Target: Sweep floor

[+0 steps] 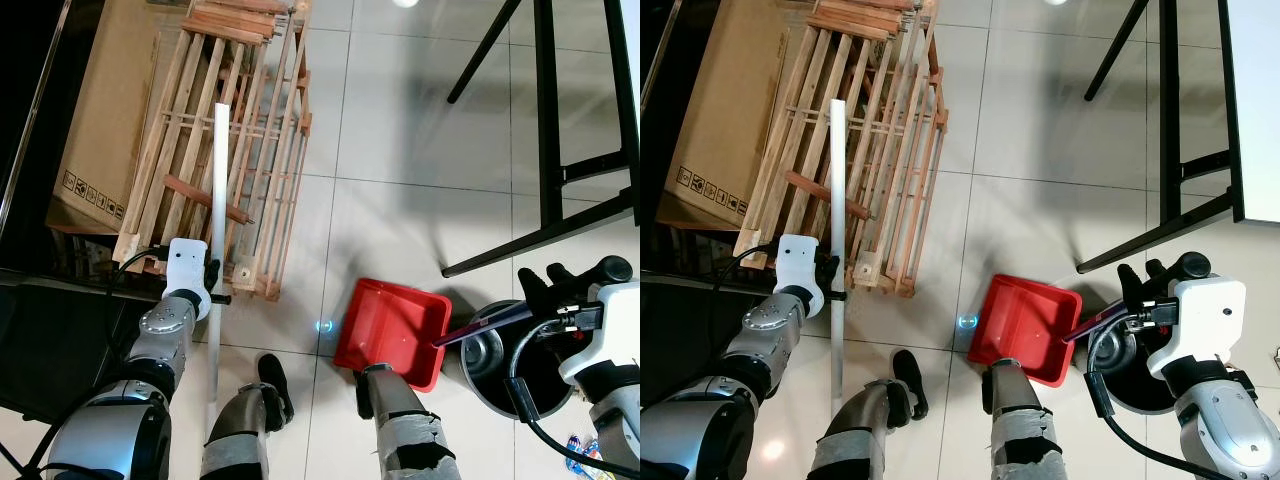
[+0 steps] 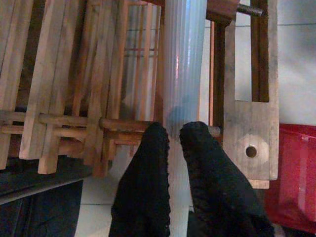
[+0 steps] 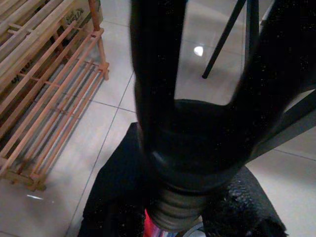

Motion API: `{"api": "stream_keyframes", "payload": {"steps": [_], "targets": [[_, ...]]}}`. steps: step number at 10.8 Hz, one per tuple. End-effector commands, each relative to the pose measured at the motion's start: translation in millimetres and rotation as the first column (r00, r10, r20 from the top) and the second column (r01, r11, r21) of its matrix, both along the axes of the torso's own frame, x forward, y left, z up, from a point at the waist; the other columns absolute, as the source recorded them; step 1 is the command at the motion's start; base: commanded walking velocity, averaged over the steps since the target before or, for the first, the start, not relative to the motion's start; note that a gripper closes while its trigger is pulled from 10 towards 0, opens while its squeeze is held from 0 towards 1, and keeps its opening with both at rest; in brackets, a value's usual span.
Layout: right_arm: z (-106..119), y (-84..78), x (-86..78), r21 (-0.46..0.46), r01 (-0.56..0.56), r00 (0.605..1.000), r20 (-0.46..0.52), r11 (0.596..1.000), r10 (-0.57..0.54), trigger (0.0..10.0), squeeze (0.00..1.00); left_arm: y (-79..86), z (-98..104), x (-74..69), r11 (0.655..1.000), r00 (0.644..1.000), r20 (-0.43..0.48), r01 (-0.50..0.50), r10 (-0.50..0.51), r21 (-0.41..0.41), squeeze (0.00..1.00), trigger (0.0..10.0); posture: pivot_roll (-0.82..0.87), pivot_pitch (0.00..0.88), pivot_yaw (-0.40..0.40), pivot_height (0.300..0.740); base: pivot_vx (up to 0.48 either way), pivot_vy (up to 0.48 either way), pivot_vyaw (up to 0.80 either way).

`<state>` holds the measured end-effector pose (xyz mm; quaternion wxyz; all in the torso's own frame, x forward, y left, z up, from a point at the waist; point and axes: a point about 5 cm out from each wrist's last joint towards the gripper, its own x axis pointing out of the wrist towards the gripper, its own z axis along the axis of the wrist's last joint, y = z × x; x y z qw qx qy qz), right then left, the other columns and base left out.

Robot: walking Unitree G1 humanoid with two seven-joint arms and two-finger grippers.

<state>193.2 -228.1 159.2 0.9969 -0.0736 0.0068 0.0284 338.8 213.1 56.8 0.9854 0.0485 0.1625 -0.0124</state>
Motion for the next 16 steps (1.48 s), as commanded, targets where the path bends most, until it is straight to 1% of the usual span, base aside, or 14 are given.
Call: {"api": "stream_keyframes", "payload": {"steps": [1, 5, 6, 10, 11, 13, 15, 16], "targets": [[-29.0, -4.6, -13.3, 0.013, 0.012, 0.981, -0.192, 1.0, -0.009, 10.0, 0.0, 6.8, -19.9, -15.8, 1.0, 0.997, -0.075, -0.023, 0.023, -0.004, 0.0, 0.0, -0.35, 0.526, 0.028, 0.74, 0.0, 0.0, 0.0], [-30.3, -3.4, -11.5, 0.015, 0.008, 0.981, -0.192, 1.0, -0.005, 10.0, 0.0, 8.0, -18.4, -15.2, 1.0, 0.998, -0.064, -0.027, 0.027, 0.0, 0.0, 0.0, -0.35, 0.523, 0.026, 0.74, 0.0, 0.0, 0.0], [-31.2, -2.6, -8.7, 0.018, 0.007, 0.982, -0.19, 1.0, -0.004, 10.0, 0.0, 7.9, -17.8, -14.8, 0.999, 0.998, -0.059, -0.032, 0.032, -0.008, 1.0, 10.0, -0.34, 0.514, 0.03, 0.74, 0.0, 0.0, 0.0], [-33.3, 2.1, 1.6, 0.031, 0.001, 0.985, -0.171, 1.0, 0.005, 10.0, 0.0, 10.3, -16.5, -14.8, 0.999, 0.998, -0.045, -0.043, 0.042, -0.02, 1.0, 10.0, -0.32, 0.479, 0.038, 0.74, 0.0, 0.0, 0.0], [-33.4, 3.3, 7.1, 0.035, 0.0, 0.987, -0.159, 0.999, 0.006, 10.0, 0.0, 8.7, -16.0, -14.3, 0.999, 0.999, -0.039, -0.036, 0.035, -0.02, 1.0, 10.0, -0.32, 0.468, 0.041, 0.74, 0.0, 0.0, 0.0], [-34.7, 5.7, 12.9, 0.042, -0.004, 0.989, -0.145, 0.999, 0.01, 10.0, 0.0, 6.1, -16.9, -14.7, 0.999, 0.999, -0.037, -0.03, 0.029, -0.013, 1.0, 10.0, -0.31, 0.447, 0.047, 0.74, 0.0, 0.0, 0.0], [-34.1, 7.0, 24.3, 0.047, -0.004, 0.993, -0.119, 0.999, 0.01, 10.0, 0.0, 2.9, -14.8, -12.4, 1.0, 0.999, -0.026, -0.023, 0.023, -0.011, 1.0, 10.0, -0.31, 0.407, 0.054, 0.74, 0.0, 0.0, 0.0], [-32.3, 8.3, 31.6, 0.052, -0.005, 0.995, -0.097, 0.999, 0.01, 10.0, 0.0, 1.5, -12.9, -10.9, 1.0, 1.0, -0.012, -0.024, 0.023, -0.018, 1.0, 10.0, -0.3, 0.372, 0.061, 0.74, 0.0, 0.0, 0.0]]}}
